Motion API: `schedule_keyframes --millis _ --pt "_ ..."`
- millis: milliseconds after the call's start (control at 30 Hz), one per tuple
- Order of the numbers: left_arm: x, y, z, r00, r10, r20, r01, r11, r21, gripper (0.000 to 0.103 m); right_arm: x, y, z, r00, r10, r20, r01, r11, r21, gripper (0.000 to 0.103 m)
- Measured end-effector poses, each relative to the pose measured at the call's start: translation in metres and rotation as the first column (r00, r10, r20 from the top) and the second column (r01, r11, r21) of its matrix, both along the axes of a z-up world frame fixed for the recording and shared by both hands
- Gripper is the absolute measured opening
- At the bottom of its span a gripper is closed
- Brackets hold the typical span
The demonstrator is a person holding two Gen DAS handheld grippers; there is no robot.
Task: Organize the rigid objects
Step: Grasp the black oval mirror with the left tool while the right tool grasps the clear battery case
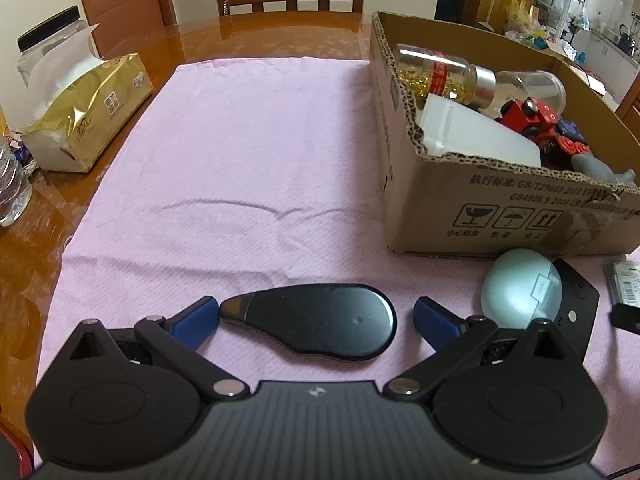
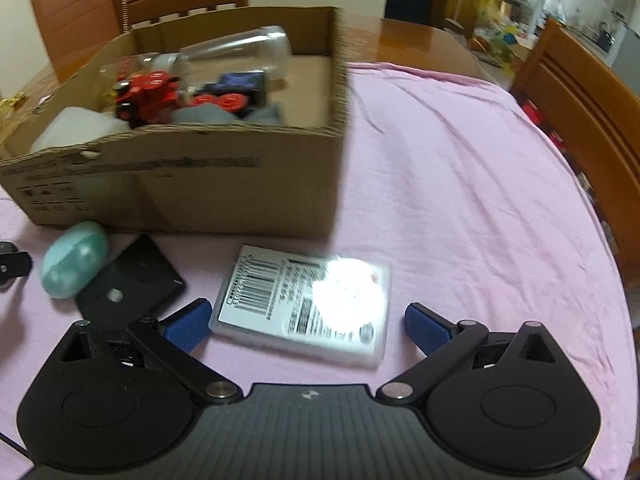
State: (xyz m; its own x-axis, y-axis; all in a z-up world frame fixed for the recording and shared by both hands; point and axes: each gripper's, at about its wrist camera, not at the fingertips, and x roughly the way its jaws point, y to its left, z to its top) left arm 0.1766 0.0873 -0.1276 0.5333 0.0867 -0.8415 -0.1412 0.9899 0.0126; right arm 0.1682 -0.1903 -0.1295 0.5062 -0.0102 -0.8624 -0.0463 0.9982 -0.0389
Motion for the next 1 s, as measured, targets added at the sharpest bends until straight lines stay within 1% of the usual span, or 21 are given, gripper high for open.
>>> schedule_keyframes --millis 67,133,267,333,400,500,600,667,700,833,1000 --pt "0.0 0.0 0.0 1.0 0.004 0.0 -0.004 1.0 0.0 0.103 -0.003 -0.009 0.001 1.0 -0.013 -0.009 0.013 1.0 0.001 0.103" --pt "0.001 -0.001 0.0 1.0 -0.001 0.001 0.001 1.0 0.001 0.103 -0.002 -0.012 0.001 1.0 -0.002 -0.008 0.002 1.0 0.002 0.103" --pt "0.002 -0.001 0.0 1.0 -0.002 0.002 0.002 1.0 0.0 0.103 0.006 -0.004 -0.002 0.999 0.036 0.011 -0.036 0.999 0.002 0.103" --pt "0.003 -0.001 0.0 1.0 0.001 0.002 -0.001 1.0 0.0 0.103 0.01 -0.001 -0.002 0.999 0.036 0.008 -0.036 0.999 0.003 0.103" --pt "0.003 -0.002 0.0 1.0 0.0 0.004 0.0 1.0 -0.001 0.102 0.012 0.001 -0.001 0.999 0.042 0.009 -0.042 0.999 0.003 0.101" --pt "0.003 -0.001 0.0 1.0 0.002 0.007 -0.002 1.0 -0.003 0.1 0.013 0.001 0.002 0.998 0.061 0.014 -0.062 0.998 0.004 0.094" --pt "0.003 0.0 0.002 1.0 0.007 0.007 -0.007 1.0 -0.003 0.096 0.014 0.001 0.003 0.997 0.073 0.007 -0.073 0.997 0.005 0.094" --pt "0.003 0.0 0.003 1.0 0.005 0.01 -0.005 1.0 -0.003 0.089 0.016 0.001 0.003 0.997 0.076 0.005 -0.076 0.997 0.005 0.094" --pt "0.003 0.001 0.004 1.0 0.004 0.012 -0.004 1.0 -0.002 0.089 0.016 0.001 0.003 0.997 0.078 0.004 -0.078 0.997 0.004 0.094" --pt "0.003 0.0 0.004 1.0 -0.01 0.006 0.01 1.0 0.007 0.09 0.016 0.001 0.004 0.997 0.083 0.003 -0.083 0.997 0.003 0.094" --pt "-0.001 0.002 0.003 1.0 0.01 0.003 -0.01 1.0 0.012 0.093 0.015 0.0 0.004 0.996 0.093 -0.002 -0.093 0.996 0.004 0.094"
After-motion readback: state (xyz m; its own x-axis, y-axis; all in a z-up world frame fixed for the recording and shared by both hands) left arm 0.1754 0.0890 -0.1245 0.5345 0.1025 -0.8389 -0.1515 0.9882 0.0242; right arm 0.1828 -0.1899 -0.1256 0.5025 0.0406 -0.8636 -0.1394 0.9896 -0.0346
